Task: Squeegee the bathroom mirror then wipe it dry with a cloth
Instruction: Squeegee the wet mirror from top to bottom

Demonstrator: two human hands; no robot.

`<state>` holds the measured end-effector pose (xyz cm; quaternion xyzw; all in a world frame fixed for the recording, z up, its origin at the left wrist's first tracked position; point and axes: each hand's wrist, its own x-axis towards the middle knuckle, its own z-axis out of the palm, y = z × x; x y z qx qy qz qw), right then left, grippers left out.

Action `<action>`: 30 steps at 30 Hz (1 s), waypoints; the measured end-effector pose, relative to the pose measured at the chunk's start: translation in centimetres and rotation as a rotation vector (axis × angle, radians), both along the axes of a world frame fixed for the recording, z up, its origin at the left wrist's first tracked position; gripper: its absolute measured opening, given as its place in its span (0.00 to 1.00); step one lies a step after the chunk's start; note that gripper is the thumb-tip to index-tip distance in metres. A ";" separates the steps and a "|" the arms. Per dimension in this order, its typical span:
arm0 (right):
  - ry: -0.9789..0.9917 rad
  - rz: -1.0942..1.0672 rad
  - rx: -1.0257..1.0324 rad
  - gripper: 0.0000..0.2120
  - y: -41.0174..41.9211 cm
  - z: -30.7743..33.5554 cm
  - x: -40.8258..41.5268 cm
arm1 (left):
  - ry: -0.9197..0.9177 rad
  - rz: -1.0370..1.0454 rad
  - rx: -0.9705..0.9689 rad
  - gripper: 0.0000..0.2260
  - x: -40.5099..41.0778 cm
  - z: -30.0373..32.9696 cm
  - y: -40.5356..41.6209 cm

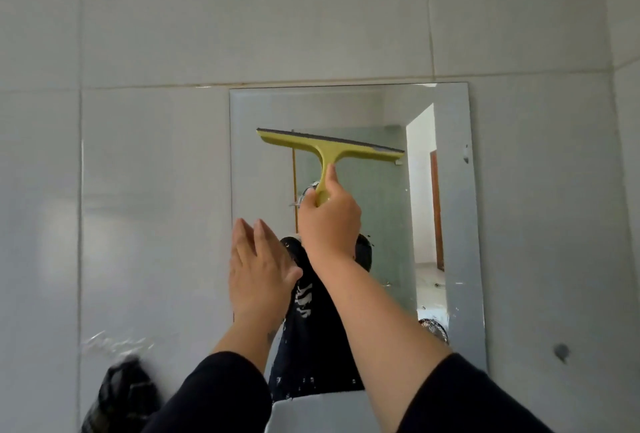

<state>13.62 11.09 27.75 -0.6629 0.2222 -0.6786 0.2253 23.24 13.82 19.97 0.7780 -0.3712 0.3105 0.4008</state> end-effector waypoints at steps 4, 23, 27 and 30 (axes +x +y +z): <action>0.230 -0.061 -0.162 0.25 0.7 -0.5 1.0 | 0.003 -0.017 -0.005 0.44 0.1 0.2 -0.2; 0.765 -0.411 -0.331 0.26 -4.2 3.8 -9.1 | 0.054 0.100 0.089 0.51 -0.8 1.0 0.4; 0.723 -0.409 -0.286 0.25 -5.4 2.8 -11.0 | 0.018 0.079 0.099 0.49 -0.9 1.3 0.3; 0.721 -0.432 -0.266 0.24 -6.4 2.2 -12.3 | -0.004 0.077 0.091 0.46 -0.9 1.4 0.0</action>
